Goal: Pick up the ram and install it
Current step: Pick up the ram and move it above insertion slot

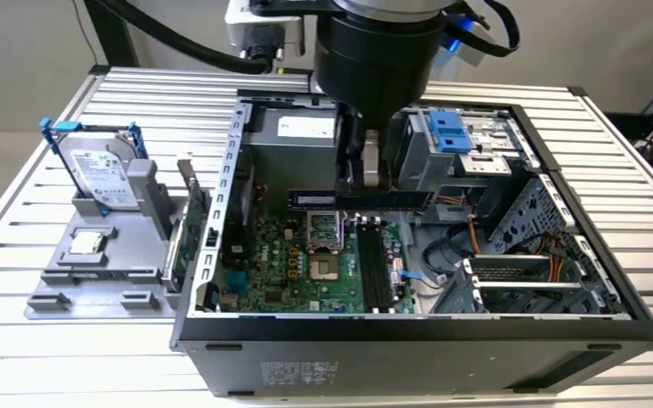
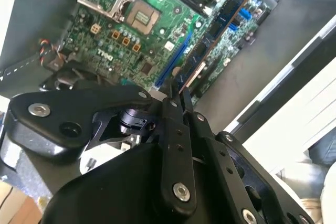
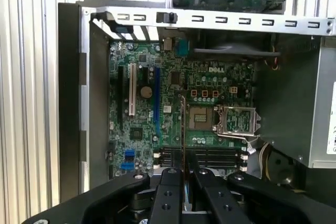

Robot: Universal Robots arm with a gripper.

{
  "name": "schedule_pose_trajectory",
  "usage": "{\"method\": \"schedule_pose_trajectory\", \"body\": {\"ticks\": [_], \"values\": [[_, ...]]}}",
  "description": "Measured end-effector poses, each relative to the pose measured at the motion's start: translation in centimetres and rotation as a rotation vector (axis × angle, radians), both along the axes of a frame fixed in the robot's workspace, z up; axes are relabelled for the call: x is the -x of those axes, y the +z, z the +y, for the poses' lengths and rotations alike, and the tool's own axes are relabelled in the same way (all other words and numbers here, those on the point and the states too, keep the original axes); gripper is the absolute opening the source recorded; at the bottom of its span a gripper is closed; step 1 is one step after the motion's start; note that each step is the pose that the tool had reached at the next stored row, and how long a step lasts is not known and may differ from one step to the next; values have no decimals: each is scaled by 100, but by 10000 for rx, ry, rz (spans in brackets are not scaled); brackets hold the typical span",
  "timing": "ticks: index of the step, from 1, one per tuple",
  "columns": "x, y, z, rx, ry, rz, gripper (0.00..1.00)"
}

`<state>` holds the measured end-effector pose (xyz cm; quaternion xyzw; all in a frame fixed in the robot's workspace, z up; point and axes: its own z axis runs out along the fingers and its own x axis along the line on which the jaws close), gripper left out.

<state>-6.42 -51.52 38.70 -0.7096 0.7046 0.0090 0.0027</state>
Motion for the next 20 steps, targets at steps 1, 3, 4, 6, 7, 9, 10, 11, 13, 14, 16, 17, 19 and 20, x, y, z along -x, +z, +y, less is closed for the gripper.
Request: {"method": "schedule_pose_trajectory", "body": {"ticks": [1,3,4,6,7,9,10,11,13,14,16,17,19,20], "values": [[-31,0,0,0,0,0,0],[-90,0,0,0,0,0,0],[-121,0,0,0,-1,0,0],[-181,0,0,1,0,0,0],[-211,0,0,1,0,0,0],[-273,0,0,0,0,0,0],[-303,0,0,0,-1,0,0],[-336,0,0,1,0,1,0],[-398,0,0,0,0,0,0],[-431,0,0,0,0,0,0],[-495,0,0,0,-1,1,0],[-529,0,0,1,0,1,0],[-596,0,0,0,0,0,0],[-629,0,0,0,-1,0,0]]}}
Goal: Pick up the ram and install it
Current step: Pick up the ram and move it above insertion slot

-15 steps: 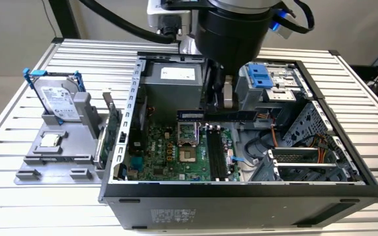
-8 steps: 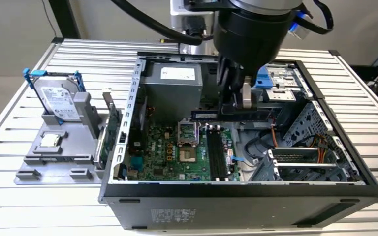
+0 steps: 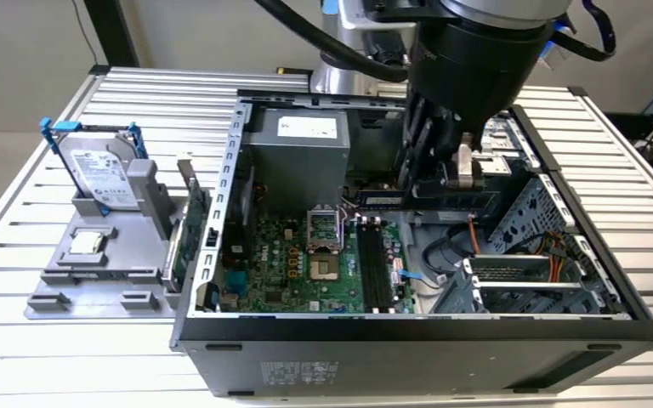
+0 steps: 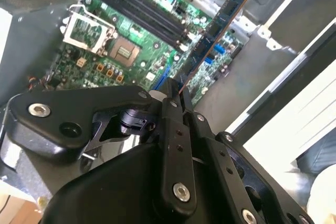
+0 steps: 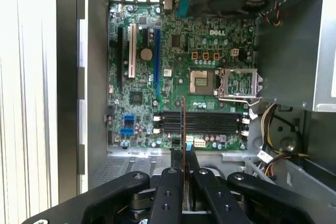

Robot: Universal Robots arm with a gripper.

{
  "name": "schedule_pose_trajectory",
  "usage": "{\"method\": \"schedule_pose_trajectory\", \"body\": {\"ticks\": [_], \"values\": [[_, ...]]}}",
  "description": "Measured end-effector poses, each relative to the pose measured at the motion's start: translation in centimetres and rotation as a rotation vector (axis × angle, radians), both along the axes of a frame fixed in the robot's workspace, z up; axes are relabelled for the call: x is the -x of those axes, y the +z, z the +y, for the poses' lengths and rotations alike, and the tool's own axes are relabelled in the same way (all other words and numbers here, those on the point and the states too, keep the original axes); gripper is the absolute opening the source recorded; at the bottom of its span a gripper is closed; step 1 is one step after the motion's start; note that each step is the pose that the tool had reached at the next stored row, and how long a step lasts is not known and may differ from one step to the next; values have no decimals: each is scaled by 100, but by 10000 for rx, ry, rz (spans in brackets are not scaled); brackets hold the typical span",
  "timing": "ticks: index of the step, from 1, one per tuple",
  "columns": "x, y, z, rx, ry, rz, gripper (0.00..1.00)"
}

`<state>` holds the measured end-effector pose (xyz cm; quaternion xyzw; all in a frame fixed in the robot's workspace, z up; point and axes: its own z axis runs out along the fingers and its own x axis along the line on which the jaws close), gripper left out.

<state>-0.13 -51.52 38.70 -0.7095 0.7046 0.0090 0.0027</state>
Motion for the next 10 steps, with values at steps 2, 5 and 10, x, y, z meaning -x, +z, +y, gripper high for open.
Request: {"method": "schedule_pose_trajectory", "body": {"ticks": [2,5,10], "values": [[-76,0,1,0,1,0,0],[-190,0,1,1,0,1,0],[-291,0,1,0,1,-1,0]]}}
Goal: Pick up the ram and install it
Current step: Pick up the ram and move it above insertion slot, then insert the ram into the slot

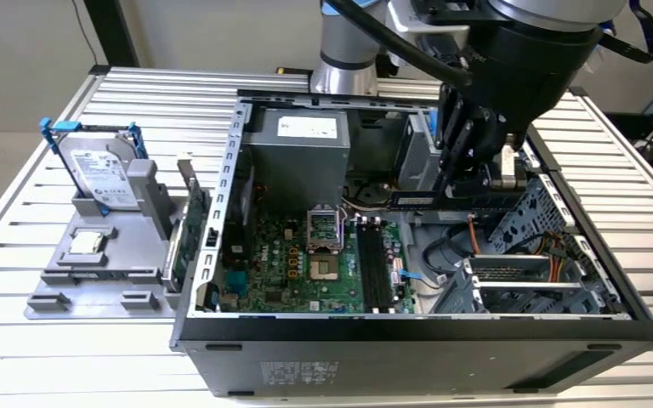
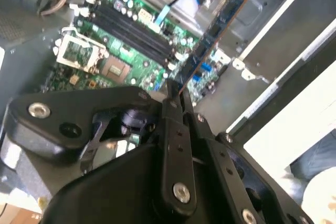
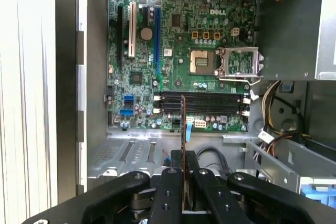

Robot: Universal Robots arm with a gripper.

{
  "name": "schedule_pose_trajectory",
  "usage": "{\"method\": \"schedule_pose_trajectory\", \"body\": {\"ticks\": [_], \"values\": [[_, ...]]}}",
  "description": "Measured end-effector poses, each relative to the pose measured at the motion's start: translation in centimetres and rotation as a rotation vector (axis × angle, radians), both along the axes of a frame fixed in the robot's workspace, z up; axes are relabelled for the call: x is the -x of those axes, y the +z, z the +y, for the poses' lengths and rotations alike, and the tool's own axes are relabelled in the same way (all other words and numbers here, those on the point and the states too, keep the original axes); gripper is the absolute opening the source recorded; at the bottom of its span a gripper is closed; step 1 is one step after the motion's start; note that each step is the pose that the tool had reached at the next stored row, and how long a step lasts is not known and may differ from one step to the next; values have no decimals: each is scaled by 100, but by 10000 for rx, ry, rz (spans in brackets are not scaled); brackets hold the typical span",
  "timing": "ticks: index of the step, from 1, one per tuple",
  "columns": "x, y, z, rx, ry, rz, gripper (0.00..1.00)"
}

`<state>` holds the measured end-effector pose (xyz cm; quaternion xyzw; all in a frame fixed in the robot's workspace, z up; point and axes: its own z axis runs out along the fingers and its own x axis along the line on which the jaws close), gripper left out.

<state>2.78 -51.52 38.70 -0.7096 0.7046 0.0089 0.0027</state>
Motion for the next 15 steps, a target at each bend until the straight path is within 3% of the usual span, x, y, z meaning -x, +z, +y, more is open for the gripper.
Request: {"method": "schedule_pose_trajectory", "body": {"ticks": [12,15], "values": [[0,0,3,1,1,-18,0],[0,0,46,0,0,-18,0]]}}
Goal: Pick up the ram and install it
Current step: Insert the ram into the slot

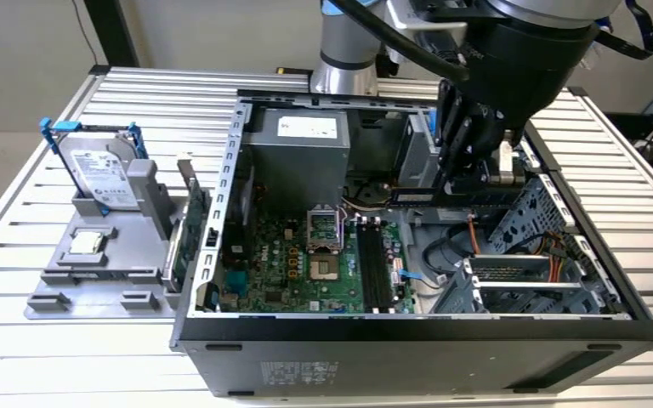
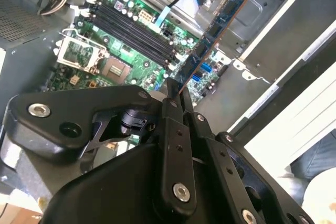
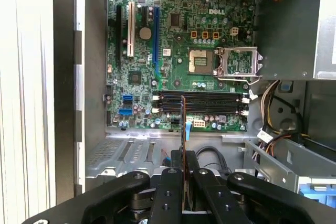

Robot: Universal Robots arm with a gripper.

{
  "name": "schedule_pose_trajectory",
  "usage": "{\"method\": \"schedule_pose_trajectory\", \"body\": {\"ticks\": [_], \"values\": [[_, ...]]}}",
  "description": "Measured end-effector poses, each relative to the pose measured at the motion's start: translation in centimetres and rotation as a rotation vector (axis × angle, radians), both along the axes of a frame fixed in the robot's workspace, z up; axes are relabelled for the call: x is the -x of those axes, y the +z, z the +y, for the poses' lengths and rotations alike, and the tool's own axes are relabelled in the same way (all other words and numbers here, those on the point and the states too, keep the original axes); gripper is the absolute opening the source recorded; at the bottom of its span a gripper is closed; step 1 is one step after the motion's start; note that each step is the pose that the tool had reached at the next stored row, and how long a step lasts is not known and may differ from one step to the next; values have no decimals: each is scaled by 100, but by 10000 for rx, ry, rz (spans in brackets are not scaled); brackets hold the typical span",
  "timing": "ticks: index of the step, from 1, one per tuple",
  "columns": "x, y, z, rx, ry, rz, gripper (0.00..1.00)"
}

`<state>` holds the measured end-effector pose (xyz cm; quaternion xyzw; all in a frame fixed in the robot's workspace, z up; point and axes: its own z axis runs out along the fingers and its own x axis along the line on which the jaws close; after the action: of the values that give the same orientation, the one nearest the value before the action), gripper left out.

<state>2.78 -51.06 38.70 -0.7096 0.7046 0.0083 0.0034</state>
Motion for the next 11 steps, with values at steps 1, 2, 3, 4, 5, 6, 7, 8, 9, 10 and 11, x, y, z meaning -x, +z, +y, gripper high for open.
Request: {"method": "schedule_pose_trajectory", "body": {"ticks": [1,2,3,4,5,6,7,8,9,10,11], "values": [[0,0,25,1,0,0,0],[0,0,53,-1,0,0,0],[0,0,83,0,0,0,0],[0,0,112,0,0,-1,0],[0,0,145,0,0,0,0],[0,-1,178,0,1,-1,0],[0,-1,211,0,0,0,0],[0,-1,244,0,1,-1,0],[0,0,275,1,0,0,0],[0,0,306,1,0,0,0],[1,-1,335,-1,0,0,0]]}}
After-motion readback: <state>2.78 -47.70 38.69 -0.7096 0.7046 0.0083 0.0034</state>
